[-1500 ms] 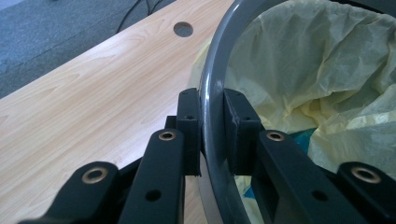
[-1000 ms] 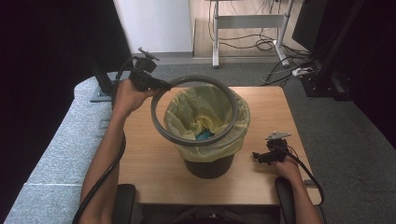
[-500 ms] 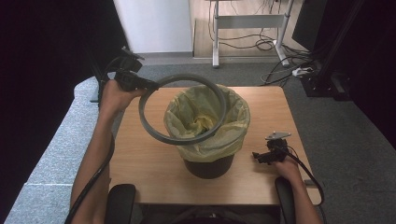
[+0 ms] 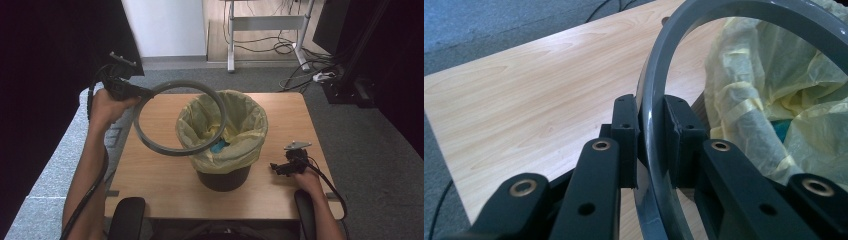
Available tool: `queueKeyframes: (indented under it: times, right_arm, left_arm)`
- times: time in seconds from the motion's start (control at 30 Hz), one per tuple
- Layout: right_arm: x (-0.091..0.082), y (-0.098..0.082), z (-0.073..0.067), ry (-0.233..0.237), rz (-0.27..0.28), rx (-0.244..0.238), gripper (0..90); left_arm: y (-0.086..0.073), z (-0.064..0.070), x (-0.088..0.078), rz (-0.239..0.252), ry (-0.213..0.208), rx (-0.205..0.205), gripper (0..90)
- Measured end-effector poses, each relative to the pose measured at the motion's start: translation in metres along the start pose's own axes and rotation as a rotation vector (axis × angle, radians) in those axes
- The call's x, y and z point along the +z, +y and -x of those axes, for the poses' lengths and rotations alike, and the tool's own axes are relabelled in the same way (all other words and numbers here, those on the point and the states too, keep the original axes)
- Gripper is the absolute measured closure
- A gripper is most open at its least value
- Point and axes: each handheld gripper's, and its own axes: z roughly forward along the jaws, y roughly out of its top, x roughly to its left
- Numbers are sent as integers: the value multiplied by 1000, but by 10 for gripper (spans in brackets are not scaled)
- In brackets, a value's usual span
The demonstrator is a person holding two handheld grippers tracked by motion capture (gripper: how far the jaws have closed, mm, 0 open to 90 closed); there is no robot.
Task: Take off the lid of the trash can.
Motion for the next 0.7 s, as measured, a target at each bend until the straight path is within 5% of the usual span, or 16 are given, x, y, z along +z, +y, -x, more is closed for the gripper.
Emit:
queueKeyframes:
  times: [0.7]
  right_arm:
    - [0,0,0,0,1,2,0]
  left_arm:
    - [-31,-29,-30,34,39,-74,773]
